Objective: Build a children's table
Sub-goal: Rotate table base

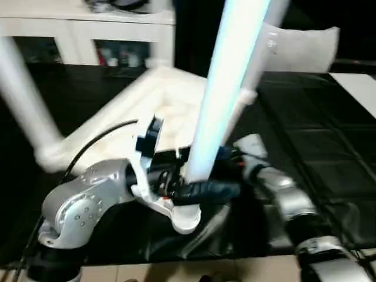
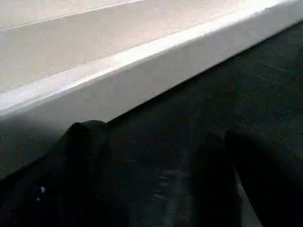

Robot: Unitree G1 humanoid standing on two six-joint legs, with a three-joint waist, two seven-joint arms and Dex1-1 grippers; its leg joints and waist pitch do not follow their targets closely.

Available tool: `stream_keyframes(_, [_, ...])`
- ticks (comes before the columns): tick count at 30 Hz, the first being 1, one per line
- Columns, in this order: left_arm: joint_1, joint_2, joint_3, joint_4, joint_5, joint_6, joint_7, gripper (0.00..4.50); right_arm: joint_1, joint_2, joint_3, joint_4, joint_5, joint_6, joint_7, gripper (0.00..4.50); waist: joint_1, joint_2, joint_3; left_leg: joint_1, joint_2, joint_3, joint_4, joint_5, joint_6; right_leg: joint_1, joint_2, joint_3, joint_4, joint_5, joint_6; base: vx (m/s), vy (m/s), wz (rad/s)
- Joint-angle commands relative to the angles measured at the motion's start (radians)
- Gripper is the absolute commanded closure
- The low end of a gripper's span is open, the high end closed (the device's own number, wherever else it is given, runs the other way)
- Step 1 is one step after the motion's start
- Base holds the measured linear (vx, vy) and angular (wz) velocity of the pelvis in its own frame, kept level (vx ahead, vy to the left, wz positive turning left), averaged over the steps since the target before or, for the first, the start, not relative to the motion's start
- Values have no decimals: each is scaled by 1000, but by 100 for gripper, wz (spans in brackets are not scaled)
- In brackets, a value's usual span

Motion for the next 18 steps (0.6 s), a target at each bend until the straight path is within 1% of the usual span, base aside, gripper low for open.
stream_keyframes(1, [-31,-36,-44,-3,-15,-10,23,3,-34,49,65,-4,0,-27,54,0,16,7,-56,-5,29,-8,-72,-247,-14,52,-67,49,-79,-345,-168,0,0,0])
stream_keyframes(3, [-42,-52,-45,17,1,-18,47,3,-34,52,64,-3,-4,-29,56,0,17,6,-57,-4,29,-7,-71,-238,-12,53,-64,49,-78,-330,-168,0,0,0])
stream_keyframes(4, [-55,-69,-51,44,42,-49,70,3,-33,53,64,-3,-6,-30,60,0,17,7,-57,-3,29,-7,-71,-238,-12,52,-64,49,-78,-327,-168,0,0,0])
stream_keyframes(5, [-75,-88,-60,89,100,-87,107,3,-30,53,63,-3,-8,-30,61,0,17,7,-56,-3,29,-8,-73,-241,-8,52,-63,49,-80,-331,-166,0,0,0])
stream_keyframes(6, [-93,-103,-68,132,152,-120,141,3,-28,51,61,-4,-9,-30,59,0,19,10,-55,0,30,-8,-72,-251,-6,50,-60,48,-85,-335,-158,0,0,0])
stream_keyframes(7, [-93,-103,-68,132,152,-120,141,3,-28,51,61,-4,-9,-30,59,0,21,10,-56,1,30,-8,-71,-251,-8,51,-62,49,-84,-335,-155,0,0,0])
stream_keyframes(8, [-113,-116,-72,182,208,-159,187,3,-27,45,54,1,-12,-29,49,0,22,7,-57,-4,30,-10,-74,-246,-10,56,-65,49,-79,-335,-156,0,0,0])
stream_keyframes(9, [-125,-123,-73,212,239,-180,217,3,-27,41,49,4,-15,-29,40,0,22,8,-56,-2,31,-11,-75,-252,-8,53,-63,47,-83,-344,-152,0,0,0])
stream_keyframes(10, [-137,-129,-71,246,274,-206,248,3,-27,34,40,13,-17,-28,25,0,27,12,-58,8,31,-7,-69,-254,-10,47,-63,50,-85,-331,-155,0,0,0])
stream_keyframes(11, [-141,-131,-70,258,286,-215,259,3,-27,32,37,16,-18,-28,20,0,28,12,-55,2,29,-8,-73,-258,-9,51,-61,49,-84,-326,-158,0,0,0])
stream_keyframes(12, [-166,-118,-67,338,368,-273,319,3,-21,7,7,36,-24,-25,-31,0,28,13,-55,5,28,-9,-73,-278,-13,51,-61,47,-88,-356,-148,0,0,0])
stream_keyframes(13, [-167,-116,-66,344,374,-276,323,3,-20,4,5,37,-24,-25,-34,0,28,11,-54,4,25,-10,-72,-284,-11,49,-60,46,-92,-380,-136,0,0,0])
stream_keyframes(14, [-170,-111,-63,358,387,-284,334,3,-16,-3,-2,40,-23,-25,-44,0,28,11,-55,7,24,-10,-71,-298,-13,48,-62,45,-95,-418,-121,0,0,0])
stream_keyframes(15, [-170,-103,-61,365,395,-289,339,3,-10,-11,-8,39,-22,-26,-50,0,30,8,-57,6,23,-12,-70,-291,-13,50,-63,44,-94,-434,-109,0,0,0])
stream_keyframes(16, [-168,-97,-60,366,399,-293,337,3,-4,-18,-11,38,-23,-27,-52,0,32,12,-58,7,22,-11,-69,-282,-14,48,-64,45,-94,-433,-107,0,0,0])
stream_keyframes(17, [-160,-84,-57,363,407,-295,339,3,6,-31,-20,38,-22,-28,-57,0,34,12,-59,7,25,-10,-69,-274,-11,47,-64,46,-92,-417,-112,0,0,0])
stream_keyframes(18, [-155,-75,-54,361,413,-297,340,3,14,-40,-26,39,-22,-29,-61,0,34,13,-59,5,27,-11,-71,-267,-9,48,-63,45,-90,-396,-122,0,0,0])
